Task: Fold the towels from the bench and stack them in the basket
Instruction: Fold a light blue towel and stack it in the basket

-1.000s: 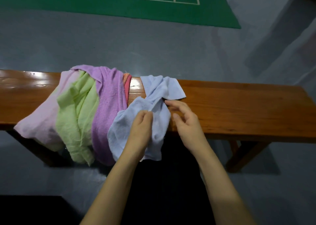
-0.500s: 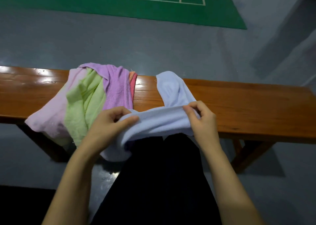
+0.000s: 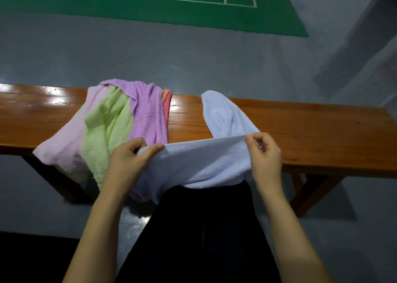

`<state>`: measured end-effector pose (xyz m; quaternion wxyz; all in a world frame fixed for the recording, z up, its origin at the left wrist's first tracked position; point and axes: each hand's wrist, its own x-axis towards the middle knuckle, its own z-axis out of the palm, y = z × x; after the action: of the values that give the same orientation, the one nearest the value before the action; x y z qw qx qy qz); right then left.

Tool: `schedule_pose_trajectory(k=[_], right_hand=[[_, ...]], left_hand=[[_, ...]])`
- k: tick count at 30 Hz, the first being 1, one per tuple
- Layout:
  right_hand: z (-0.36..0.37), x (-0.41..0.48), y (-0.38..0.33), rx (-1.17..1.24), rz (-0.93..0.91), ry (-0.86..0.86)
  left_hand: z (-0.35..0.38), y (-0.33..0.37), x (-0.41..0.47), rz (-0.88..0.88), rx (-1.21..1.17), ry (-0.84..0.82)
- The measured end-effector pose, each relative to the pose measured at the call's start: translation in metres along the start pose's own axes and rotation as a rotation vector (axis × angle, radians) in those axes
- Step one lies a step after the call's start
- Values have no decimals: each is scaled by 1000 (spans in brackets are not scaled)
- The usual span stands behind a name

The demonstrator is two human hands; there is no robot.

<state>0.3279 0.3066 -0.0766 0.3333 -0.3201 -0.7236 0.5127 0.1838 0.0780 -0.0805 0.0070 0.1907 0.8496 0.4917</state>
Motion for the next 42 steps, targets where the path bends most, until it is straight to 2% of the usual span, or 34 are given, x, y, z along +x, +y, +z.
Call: schedule_pose_trajectory(k=[4, 6, 7, 10, 12, 16, 20, 24, 27, 29, 31, 33, 35, 37, 39, 42], right_hand=[[-2, -3, -6, 145, 46, -79], [3, -5, -12, 249, 60, -177], [8, -8, -16, 278, 58, -249], [20, -15, -31, 303, -23, -439], [22, -16, -37, 295, -59, -485], [11, -8, -36, 171, -69, -487], [2, -6, -34, -20, -17, -539], [-7, -3, -32, -175, -28, -632], [-16, 0, -22, -255, -40, -541], [-20, 2, -17, -254, -47, -485], [-18, 2, -19, -228, -70, -474], [-9, 0, -27, -165, -87, -513], [1, -3, -39, -101, -111, -564], [7, -6, -46, -52, -144, -606], [5, -5, -48, -65, -134, -626], [-7, -1, -46, -139, -84, -619]], left_hand=[[11, 20, -6, -28, -142, 150], [25, 42, -11, 40, -183, 142], [33, 55, -14, 98, -208, 76], [53, 81, -21, 263, -246, -262], [59, 85, -21, 268, -171, -387], [57, 74, -15, 329, 160, -255], [44, 66, -10, 406, 109, -233], [23, 52, -8, 297, 45, -62], [4, 42, -6, 182, 117, 55], [0, 37, -5, 101, 222, 69], [5, 37, -4, 56, 227, 9], [18, 49, -8, 59, 82, -138], [35, 68, -16, 122, -75, -326], [49, 82, -23, 187, -135, -451], [55, 85, -25, 217, -119, -460], [44, 81, -20, 239, -25, -364]])
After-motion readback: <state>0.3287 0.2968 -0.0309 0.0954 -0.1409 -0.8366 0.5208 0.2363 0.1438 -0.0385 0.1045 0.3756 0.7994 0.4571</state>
